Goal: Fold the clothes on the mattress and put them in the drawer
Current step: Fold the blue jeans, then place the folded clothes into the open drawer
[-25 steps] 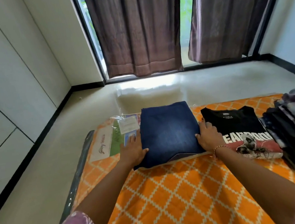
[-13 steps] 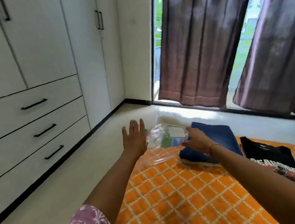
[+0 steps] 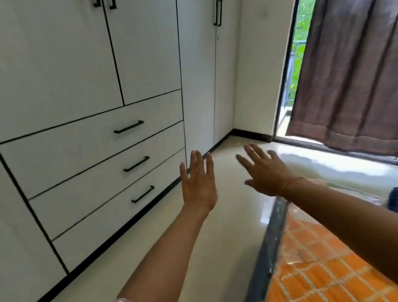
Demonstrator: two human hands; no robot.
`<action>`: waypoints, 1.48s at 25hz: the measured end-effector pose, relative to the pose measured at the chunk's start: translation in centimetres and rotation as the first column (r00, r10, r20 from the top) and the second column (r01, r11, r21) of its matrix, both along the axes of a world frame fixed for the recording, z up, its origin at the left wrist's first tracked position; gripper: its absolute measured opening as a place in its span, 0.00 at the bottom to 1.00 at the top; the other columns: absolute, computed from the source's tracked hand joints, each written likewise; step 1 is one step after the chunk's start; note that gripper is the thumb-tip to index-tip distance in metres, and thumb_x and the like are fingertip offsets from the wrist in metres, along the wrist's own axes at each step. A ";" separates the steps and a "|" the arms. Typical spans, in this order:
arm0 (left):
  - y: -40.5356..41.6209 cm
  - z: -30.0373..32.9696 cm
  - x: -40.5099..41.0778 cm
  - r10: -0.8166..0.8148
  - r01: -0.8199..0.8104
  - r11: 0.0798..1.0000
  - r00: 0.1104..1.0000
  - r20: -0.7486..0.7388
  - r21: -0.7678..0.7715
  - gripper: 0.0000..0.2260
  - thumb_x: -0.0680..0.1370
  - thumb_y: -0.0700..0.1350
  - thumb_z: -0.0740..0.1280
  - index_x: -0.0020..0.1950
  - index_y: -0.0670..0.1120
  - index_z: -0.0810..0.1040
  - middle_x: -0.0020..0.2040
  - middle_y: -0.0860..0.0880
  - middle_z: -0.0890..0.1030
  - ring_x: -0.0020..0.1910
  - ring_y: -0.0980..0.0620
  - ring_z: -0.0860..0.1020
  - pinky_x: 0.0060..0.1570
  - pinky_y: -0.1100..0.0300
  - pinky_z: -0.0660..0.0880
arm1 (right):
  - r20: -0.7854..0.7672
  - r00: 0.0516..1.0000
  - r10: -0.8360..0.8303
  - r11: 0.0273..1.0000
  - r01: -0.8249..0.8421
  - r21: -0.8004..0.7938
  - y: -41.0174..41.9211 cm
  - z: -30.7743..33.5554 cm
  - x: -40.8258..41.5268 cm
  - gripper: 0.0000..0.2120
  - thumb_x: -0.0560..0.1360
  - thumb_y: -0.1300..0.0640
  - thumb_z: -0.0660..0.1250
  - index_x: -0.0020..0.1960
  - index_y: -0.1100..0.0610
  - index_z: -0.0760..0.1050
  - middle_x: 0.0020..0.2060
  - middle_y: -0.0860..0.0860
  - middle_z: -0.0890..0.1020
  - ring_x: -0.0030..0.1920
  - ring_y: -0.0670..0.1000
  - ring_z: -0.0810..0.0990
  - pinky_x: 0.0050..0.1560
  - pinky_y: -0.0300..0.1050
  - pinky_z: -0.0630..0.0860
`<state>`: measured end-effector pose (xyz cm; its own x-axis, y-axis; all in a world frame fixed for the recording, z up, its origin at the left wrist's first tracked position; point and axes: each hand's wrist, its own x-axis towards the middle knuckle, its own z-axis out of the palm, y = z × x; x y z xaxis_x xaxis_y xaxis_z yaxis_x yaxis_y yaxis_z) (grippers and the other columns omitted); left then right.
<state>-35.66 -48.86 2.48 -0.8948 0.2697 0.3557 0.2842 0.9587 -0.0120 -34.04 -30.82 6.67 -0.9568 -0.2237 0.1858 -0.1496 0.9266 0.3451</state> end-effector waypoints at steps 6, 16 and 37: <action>-6.6 1.5 -13.2 0.129 -0.123 0.987 0.990 0.051 -0.105 0.38 0.80 0.55 0.59 0.77 0.44 0.36 0.78 0.40 0.40 0.77 0.44 0.38 0.73 0.44 0.41 | -0.073 0.982 0.176 0.972 -0.185 -0.144 -7.2 0.0 -16.1 0.33 0.81 0.44 0.54 0.78 0.54 0.43 0.77 0.57 0.43 0.77 0.56 0.40 0.74 0.58 0.49; -16.1 11.2 -19.1 0.305 -0.304 0.951 0.952 0.007 -0.063 0.34 0.82 0.58 0.52 0.77 0.44 0.36 0.78 0.41 0.40 0.76 0.44 0.37 0.73 0.44 0.40 | -0.014 0.987 0.159 0.926 -0.154 -0.344 -15.6 5.6 -23.8 0.34 0.81 0.42 0.51 0.78 0.54 0.40 0.76 0.58 0.39 0.76 0.57 0.37 0.75 0.57 0.45; -24.3 18.0 -25.0 0.306 -0.311 0.951 0.934 0.184 -0.003 0.41 0.78 0.62 0.59 0.75 0.45 0.35 0.75 0.38 0.34 0.73 0.40 0.34 0.70 0.43 0.37 | 0.084 0.993 0.083 0.940 -0.050 -0.337 -23.5 15.9 -34.3 0.35 0.80 0.40 0.51 0.74 0.53 0.33 0.72 0.56 0.30 0.72 0.57 0.28 0.72 0.59 0.33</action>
<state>-60.62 -73.14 20.52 -0.9823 -0.0367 0.1838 -0.0303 0.9988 0.0377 -68.29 -54.27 22.53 -0.9589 -0.2280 0.1691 -0.2315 0.9728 -0.0011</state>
